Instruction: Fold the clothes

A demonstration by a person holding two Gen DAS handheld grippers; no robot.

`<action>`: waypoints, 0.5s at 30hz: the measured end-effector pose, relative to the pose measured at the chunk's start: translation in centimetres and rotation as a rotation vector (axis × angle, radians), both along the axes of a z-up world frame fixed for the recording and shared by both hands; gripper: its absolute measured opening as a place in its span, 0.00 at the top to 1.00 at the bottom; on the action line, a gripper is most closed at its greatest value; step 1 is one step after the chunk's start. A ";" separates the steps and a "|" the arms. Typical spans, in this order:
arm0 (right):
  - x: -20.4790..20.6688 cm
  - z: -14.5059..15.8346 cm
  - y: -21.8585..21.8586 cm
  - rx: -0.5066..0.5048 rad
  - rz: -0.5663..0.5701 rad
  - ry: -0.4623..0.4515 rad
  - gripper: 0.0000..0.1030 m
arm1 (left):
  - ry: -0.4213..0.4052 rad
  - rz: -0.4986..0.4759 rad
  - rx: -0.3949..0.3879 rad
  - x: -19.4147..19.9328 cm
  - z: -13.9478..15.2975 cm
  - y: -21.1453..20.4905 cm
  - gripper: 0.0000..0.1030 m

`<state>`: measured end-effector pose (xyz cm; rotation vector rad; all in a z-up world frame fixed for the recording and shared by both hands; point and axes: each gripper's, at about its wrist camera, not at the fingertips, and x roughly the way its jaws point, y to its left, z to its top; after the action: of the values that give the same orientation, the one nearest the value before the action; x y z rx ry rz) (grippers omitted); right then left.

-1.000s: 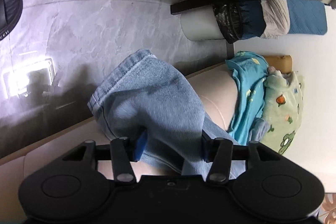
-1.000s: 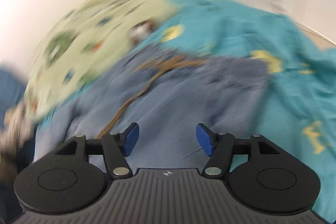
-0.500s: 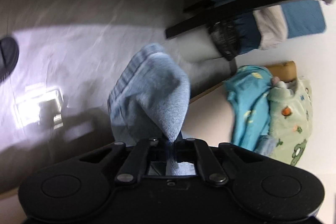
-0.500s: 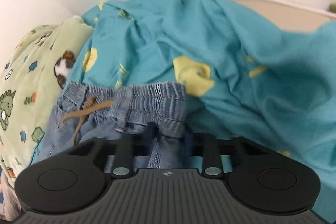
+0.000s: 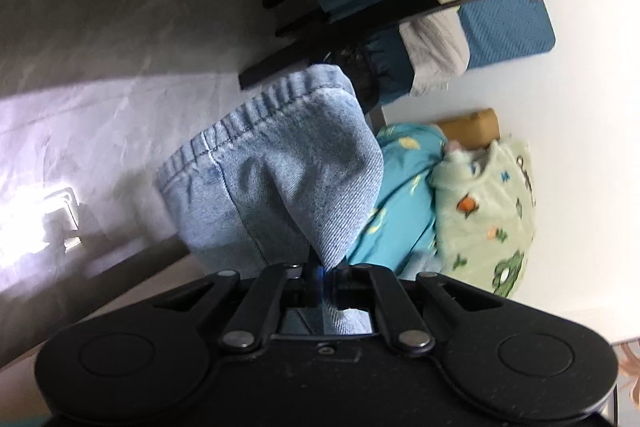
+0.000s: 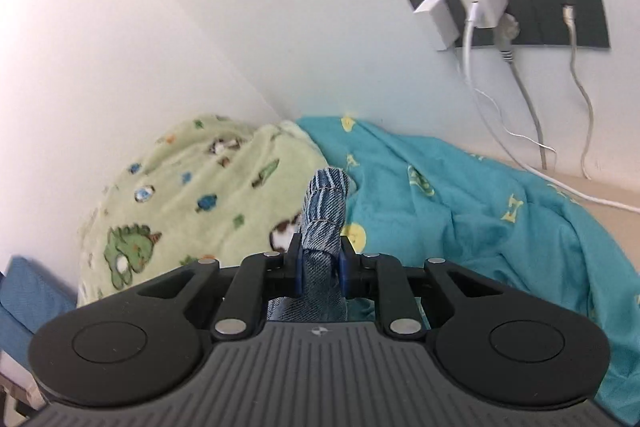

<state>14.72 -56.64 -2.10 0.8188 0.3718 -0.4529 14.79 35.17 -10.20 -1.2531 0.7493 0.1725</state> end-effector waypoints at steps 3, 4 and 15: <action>-2.0 -4.1 -0.6 0.058 -0.032 0.085 0.84 | 0.023 0.029 -0.090 -3.4 -3.9 0.8 0.97; -2.8 -5.7 -0.9 0.086 -0.044 0.121 0.84 | 0.038 0.040 -0.127 -4.7 -5.4 1.0 0.97; -7.2 -12.4 -0.5 0.204 -0.102 0.277 0.83 | 0.079 0.162 -0.375 -11.0 -13.1 1.9 0.81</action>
<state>7.56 -57.17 -14.51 0.9787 0.6428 -0.6339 3.83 37.12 -23.35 -1.6732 0.7706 0.2216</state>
